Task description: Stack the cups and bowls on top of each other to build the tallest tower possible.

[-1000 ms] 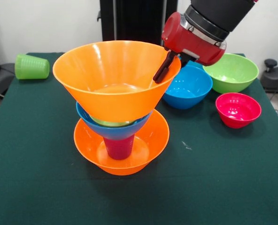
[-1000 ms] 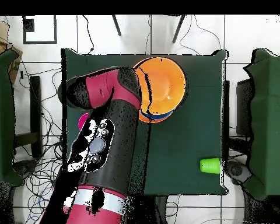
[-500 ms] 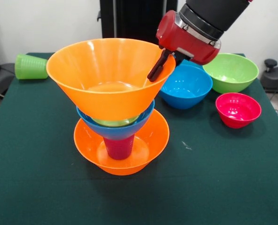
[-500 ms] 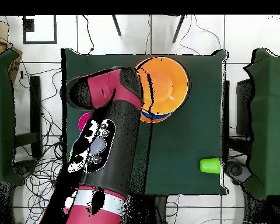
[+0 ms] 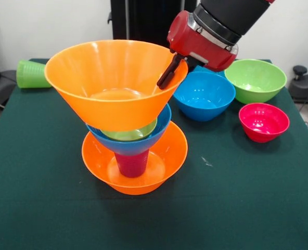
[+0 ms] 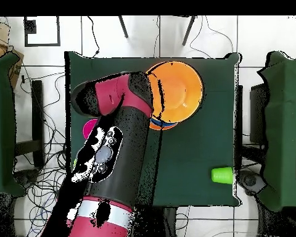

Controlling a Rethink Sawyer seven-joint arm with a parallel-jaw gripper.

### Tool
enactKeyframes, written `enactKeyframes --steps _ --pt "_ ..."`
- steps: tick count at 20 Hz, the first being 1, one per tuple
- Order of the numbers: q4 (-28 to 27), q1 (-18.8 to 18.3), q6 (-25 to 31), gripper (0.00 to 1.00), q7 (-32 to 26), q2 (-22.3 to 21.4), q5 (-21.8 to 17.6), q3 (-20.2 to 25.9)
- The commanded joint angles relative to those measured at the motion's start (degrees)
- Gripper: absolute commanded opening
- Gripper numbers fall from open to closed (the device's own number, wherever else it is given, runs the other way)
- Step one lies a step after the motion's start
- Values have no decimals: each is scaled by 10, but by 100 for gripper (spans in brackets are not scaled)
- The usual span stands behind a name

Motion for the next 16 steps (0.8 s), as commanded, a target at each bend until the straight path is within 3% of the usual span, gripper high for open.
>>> enactKeyframes --steps 1,16 --pt "29 6 -5 0 92 19 -8 20" --pt "45 7 -26 0 95 21 4 28"
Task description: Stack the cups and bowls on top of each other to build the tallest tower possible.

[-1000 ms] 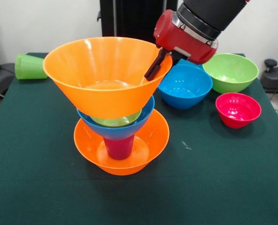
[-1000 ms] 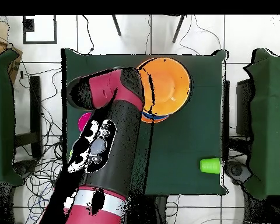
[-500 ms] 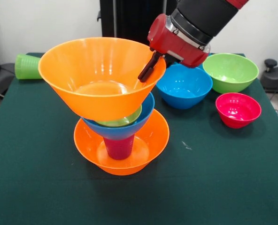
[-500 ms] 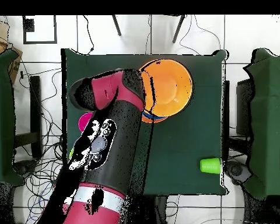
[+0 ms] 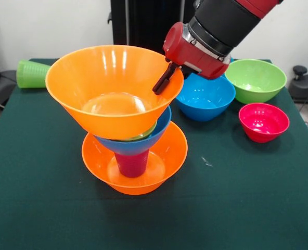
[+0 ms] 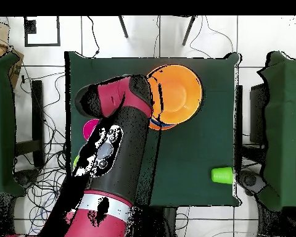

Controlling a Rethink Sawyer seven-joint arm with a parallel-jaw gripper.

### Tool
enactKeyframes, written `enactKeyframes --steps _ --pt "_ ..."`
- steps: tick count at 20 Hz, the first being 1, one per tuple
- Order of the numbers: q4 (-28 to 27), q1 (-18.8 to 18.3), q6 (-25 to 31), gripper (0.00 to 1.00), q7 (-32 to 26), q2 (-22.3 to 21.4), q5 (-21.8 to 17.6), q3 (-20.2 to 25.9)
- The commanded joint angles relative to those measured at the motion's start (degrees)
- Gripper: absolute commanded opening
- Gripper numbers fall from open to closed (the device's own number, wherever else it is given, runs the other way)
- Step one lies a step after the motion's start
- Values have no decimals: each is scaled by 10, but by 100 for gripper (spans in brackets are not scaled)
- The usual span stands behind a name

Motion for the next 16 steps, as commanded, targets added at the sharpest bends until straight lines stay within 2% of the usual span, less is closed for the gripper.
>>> enactKeyframes --steps 1,16 --pt "43 6 -27 0 95 1 3 32" --pt "35 14 -28 0 103 10 -5 21"
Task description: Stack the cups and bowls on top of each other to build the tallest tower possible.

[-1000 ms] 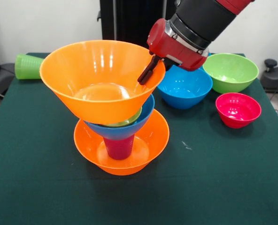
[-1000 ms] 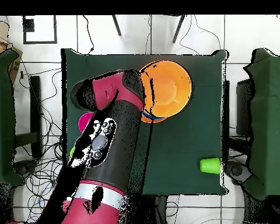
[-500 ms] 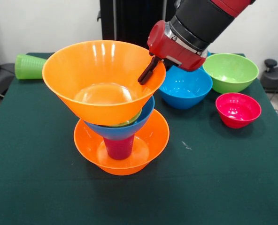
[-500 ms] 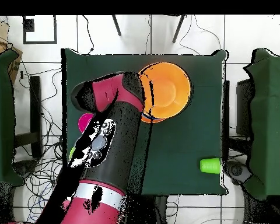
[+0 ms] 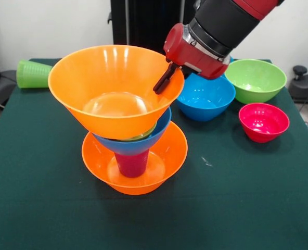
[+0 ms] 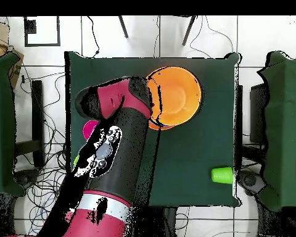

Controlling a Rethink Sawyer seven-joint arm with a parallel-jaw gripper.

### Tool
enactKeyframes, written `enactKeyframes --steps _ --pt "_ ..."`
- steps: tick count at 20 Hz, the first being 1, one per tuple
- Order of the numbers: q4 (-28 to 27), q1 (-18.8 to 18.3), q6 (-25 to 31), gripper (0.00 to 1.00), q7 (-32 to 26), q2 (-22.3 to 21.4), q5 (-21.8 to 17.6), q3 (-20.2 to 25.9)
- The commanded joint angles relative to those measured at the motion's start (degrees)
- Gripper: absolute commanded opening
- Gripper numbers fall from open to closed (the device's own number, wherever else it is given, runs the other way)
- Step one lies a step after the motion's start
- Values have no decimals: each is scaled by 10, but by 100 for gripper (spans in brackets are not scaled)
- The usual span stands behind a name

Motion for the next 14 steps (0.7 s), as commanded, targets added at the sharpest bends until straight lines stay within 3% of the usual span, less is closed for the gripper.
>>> enactKeyframes --steps 1,14 --pt "28 11 -28 0 103 9 -5 22" --pt "35 8 -31 0 101 4 2 26"
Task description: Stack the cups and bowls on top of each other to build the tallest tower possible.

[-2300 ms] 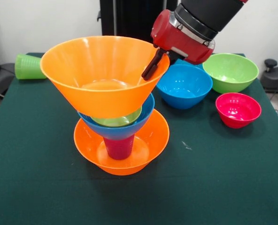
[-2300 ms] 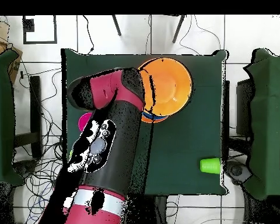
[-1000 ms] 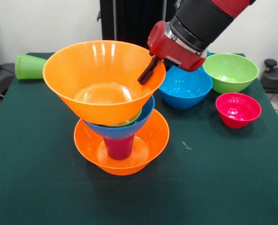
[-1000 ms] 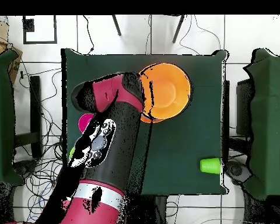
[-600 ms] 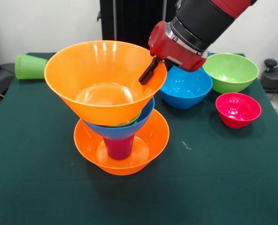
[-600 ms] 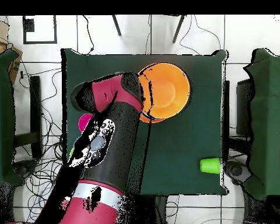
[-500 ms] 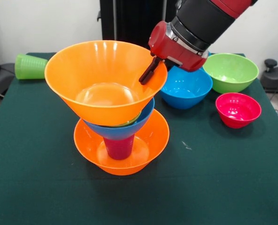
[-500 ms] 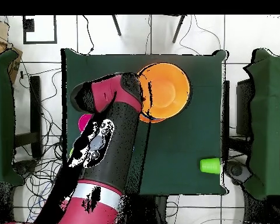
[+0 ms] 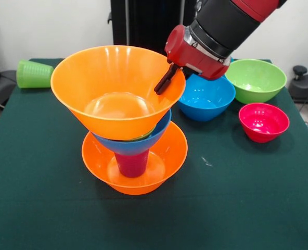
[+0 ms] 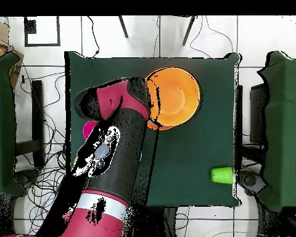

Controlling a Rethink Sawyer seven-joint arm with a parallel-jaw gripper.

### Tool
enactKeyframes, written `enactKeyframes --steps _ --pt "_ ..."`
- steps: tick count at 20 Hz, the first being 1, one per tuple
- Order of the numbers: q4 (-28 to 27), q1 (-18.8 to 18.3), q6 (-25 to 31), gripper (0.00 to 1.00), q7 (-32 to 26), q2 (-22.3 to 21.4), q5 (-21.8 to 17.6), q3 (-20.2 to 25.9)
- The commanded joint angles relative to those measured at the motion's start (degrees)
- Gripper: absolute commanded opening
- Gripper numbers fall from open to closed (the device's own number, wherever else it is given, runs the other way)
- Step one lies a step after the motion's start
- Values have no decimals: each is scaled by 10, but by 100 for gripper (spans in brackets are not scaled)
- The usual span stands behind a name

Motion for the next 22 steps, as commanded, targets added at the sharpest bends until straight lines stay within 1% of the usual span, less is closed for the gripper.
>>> enactKeyframes --steps 1,15,22 --pt "33 3 -31 0 101 1 3 29" --pt "37 5 -34 0 107 2 1 24" --pt "34 4 -26 0 107 3 4 25"
